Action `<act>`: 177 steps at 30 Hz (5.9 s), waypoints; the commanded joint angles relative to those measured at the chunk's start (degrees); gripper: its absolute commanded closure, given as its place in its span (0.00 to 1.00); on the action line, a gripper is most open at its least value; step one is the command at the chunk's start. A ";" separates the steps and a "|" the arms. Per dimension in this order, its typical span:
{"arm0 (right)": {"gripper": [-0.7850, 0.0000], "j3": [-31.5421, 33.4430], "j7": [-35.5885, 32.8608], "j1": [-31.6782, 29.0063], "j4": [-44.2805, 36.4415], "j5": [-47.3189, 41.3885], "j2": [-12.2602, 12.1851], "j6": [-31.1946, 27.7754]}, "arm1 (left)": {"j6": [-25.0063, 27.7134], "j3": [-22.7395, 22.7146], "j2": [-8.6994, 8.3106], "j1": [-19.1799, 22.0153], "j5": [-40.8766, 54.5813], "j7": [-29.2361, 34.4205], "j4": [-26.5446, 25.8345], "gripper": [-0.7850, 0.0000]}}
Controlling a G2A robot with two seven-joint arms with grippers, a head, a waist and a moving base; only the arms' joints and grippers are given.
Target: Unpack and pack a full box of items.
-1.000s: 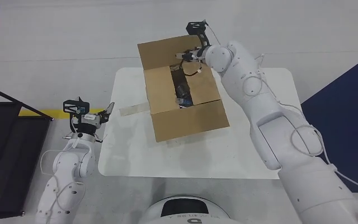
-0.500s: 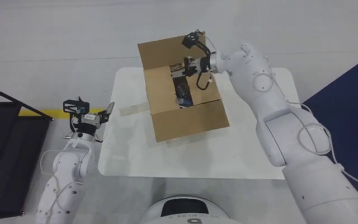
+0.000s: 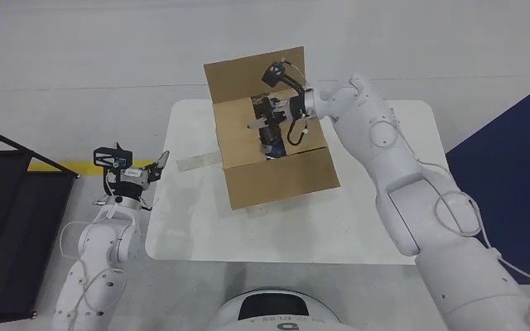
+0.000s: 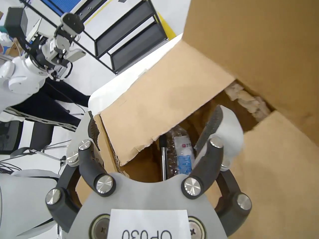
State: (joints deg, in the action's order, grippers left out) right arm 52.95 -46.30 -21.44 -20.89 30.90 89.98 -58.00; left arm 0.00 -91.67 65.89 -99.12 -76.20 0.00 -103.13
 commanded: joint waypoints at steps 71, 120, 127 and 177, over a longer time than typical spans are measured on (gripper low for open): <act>0.00 -33.91 18.35 -1.87 -40.60 -36.94 -26.29 18.60 | 0.00 0.00 0.00 0.00 0.00 0.00 0.00 0.00; 0.00 -2.75 2.81 -24.54 -31.52 -41.17 -35.31 1.41 | 7.77 15.51 0.83 14.47 -20.86 15.75 10.13 0.00; 0.00 -0.32 -9.10 -27.20 -33.61 -47.49 -37.71 9.13 | 5.50 20.27 2.01 20.42 -22.53 16.89 15.51 0.00; 0.00 -15.43 -3.10 -21.42 -61.05 -40.69 -39.29 27.45 | 19.68 -0.18 0.86 6.98 -3.37 -7.84 16.99 0.00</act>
State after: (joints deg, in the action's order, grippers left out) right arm 39.04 -49.68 -43.87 -82.06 -10.55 49.82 -32.77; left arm 18.79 -91.48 66.82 -91.93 -80.09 -6.74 -86.37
